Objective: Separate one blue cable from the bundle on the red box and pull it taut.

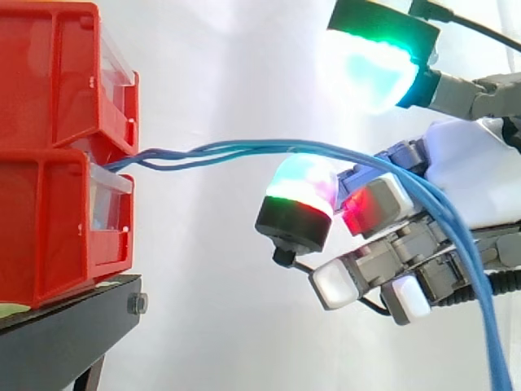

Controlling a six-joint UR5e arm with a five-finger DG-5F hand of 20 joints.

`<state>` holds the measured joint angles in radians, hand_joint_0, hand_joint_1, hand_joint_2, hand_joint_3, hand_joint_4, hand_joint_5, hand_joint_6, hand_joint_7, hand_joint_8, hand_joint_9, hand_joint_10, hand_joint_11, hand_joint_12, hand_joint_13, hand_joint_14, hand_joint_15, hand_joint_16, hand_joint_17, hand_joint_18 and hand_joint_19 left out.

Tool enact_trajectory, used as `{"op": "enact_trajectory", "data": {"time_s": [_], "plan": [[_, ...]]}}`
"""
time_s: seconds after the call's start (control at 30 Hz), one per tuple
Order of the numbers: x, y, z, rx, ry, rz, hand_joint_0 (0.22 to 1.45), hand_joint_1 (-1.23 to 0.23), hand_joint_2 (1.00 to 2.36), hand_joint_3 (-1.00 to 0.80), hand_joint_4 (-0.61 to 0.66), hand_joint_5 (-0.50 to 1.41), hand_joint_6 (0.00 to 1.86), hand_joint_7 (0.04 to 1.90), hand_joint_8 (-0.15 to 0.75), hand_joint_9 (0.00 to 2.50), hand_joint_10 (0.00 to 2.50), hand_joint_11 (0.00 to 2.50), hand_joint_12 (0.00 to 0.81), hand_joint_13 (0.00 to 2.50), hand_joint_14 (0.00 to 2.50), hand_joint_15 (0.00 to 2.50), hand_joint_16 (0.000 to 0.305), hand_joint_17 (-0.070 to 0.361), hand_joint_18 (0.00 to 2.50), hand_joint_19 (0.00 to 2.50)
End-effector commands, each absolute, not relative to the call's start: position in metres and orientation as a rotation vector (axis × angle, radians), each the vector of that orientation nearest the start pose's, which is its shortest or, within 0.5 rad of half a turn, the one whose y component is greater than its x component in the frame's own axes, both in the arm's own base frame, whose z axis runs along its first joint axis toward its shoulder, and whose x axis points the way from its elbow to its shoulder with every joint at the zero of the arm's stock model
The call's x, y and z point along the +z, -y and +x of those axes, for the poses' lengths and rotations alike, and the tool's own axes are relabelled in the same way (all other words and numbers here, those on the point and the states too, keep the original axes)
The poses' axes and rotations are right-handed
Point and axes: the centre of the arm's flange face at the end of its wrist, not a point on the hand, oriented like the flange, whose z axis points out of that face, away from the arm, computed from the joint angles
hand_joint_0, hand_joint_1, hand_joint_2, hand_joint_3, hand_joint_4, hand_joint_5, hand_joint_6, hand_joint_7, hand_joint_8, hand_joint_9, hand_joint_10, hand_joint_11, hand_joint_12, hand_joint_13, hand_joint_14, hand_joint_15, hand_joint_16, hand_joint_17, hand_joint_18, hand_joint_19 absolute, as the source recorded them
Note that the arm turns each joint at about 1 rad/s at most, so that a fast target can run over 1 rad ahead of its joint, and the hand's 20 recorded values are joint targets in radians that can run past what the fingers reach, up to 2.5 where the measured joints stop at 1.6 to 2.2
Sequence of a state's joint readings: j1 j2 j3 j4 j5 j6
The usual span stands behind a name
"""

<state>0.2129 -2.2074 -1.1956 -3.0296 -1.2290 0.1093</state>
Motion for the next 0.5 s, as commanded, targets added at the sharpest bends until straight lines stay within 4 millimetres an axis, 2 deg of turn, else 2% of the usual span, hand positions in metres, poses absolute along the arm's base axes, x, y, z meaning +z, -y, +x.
{"op": "enact_trajectory", "data": {"time_s": [0.0,0.07,0.17,0.23,0.37,0.47], "plan": [[0.2939,0.0121,0.7282,1.091,-1.167,1.418,0.48,-0.72,1.00,-0.50,0.24,-0.15,0.50,1.16,0.349,0.97,0.02,0.87,0.413,0.78,0.01,0.38,0.059,0.132,0.85,0.62],[0.2950,0.0123,0.7280,1.091,-1.165,1.418,0.51,-0.77,1.00,-0.50,0.19,-0.15,0.50,1.18,0.333,0.91,0.02,0.85,0.402,0.75,0.01,0.39,0.056,0.127,0.81,0.61],[0.2950,0.0123,0.7280,1.091,-1.165,1.418,0.64,-0.84,1.00,-0.50,0.12,-0.15,0.50,1.23,0.312,0.81,0.01,0.81,0.382,0.69,0.01,0.37,0.052,0.117,0.76,0.60],[0.2950,0.0112,0.7280,1.094,-1.164,1.419,0.66,-0.85,1.00,-0.50,0.12,-0.14,0.50,1.25,0.310,0.78,0.02,0.78,0.379,0.68,0.01,0.36,0.052,0.116,0.76,0.60],[0.2961,0.0112,0.7278,1.095,-1.163,1.419,0.68,-0.84,1.00,-0.49,0.13,-0.12,0.50,1.28,0.310,0.77,0.02,0.73,0.378,0.65,0.01,0.35,0.051,0.114,0.73,0.60],[0.2950,0.0099,0.7280,1.095,-1.168,1.417,0.65,-0.76,1.00,-0.49,0.13,-0.10,0.50,1.30,0.315,0.79,0.01,0.70,0.377,0.64,0.01,0.34,0.051,0.114,0.72,0.61]]}}
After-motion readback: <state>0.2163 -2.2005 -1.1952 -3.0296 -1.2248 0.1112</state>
